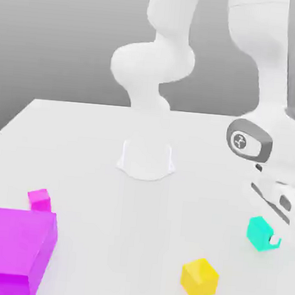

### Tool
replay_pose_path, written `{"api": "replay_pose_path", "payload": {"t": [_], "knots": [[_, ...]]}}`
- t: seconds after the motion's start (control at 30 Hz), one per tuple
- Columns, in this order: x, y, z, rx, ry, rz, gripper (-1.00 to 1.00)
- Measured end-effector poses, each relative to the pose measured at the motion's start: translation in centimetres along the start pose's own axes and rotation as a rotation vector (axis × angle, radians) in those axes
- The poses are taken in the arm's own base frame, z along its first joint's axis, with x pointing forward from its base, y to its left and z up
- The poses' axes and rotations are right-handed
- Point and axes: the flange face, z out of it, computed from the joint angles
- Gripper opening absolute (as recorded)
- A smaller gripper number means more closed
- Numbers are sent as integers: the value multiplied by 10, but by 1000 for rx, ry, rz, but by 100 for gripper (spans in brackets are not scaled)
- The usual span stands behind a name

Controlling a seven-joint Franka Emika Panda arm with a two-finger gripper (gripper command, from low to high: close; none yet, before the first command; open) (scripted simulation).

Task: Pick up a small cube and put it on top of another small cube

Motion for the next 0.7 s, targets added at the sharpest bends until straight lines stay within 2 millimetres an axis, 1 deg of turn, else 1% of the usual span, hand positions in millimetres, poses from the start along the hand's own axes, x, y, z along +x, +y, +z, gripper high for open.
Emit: {"api": "replay_pose_path", "payload": {"t": [0.07, 0.13, 0.4, 0.7], "knots": [[-1, 0, -20, 2, 0, -3, -100], [-3, 9, -26, 2, 0, -50, -100], [-14, 55, -39, 3, 1, -287, -100], [-33, 108, -52, 3, 2, -559, -100]]}}
